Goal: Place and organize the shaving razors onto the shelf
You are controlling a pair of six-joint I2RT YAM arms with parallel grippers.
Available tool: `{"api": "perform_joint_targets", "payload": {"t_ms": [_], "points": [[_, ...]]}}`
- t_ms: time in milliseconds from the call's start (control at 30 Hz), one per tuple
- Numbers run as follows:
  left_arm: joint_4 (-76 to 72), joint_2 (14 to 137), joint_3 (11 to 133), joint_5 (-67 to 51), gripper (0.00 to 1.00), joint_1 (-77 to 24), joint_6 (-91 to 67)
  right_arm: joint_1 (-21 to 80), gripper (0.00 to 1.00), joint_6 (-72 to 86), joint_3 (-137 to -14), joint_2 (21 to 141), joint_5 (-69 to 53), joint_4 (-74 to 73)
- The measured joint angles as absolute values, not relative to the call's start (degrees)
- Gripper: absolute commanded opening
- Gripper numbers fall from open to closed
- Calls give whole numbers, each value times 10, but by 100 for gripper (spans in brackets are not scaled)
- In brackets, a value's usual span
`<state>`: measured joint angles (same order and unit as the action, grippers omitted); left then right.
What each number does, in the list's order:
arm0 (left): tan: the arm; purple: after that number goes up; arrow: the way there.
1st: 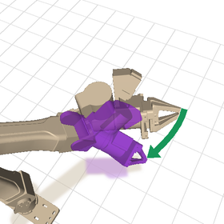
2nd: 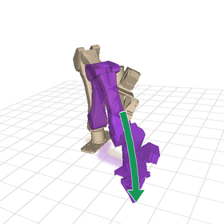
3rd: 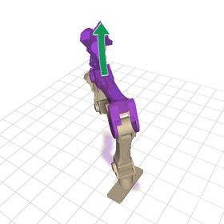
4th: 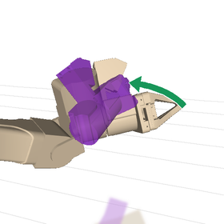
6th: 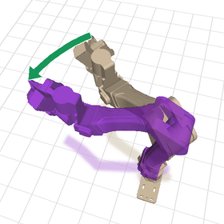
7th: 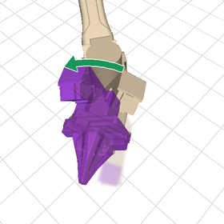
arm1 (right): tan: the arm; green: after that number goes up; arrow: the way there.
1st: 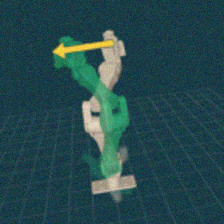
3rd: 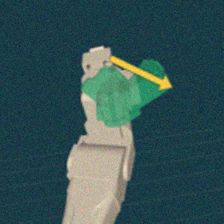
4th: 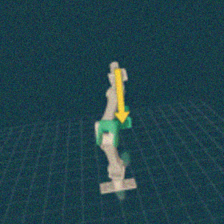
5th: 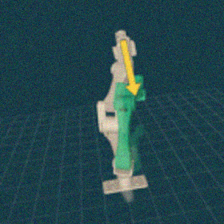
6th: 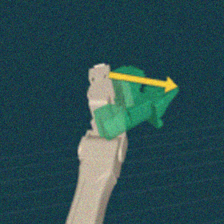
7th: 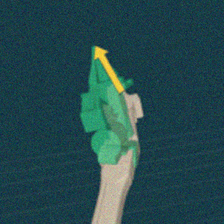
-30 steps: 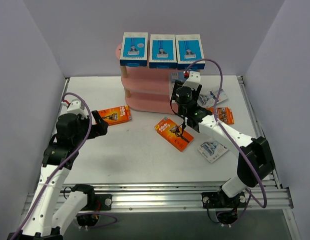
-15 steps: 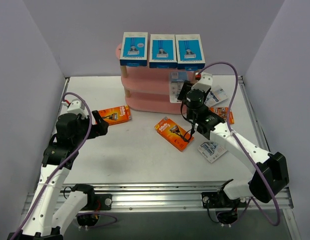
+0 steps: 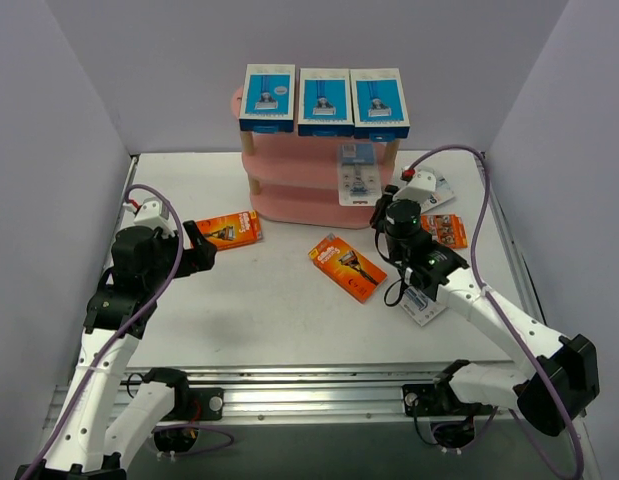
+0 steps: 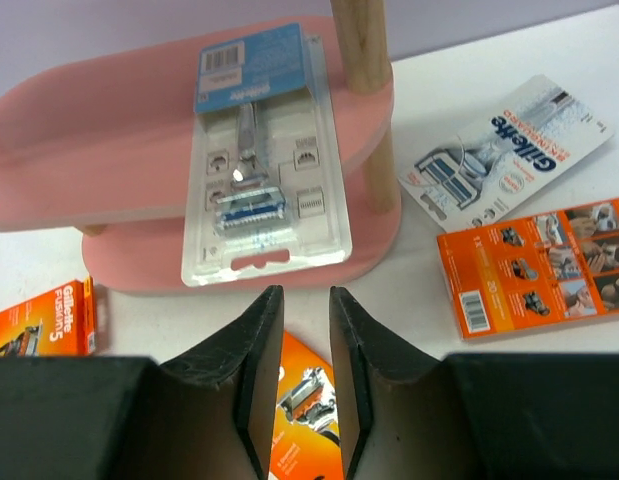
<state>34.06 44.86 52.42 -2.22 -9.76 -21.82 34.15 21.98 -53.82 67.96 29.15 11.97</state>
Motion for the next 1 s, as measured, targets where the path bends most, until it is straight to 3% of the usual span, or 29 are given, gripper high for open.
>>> {"api": "perform_joint_targets", "payload": {"t_ms": [400, 1000], "points": [[341, 451, 524, -25, 94, -96, -218, 365, 14, 260, -461, 673, 265, 122], [341, 451, 524, -27, 94, -96, -218, 366, 11, 271, -491, 831, 216, 194]]}}
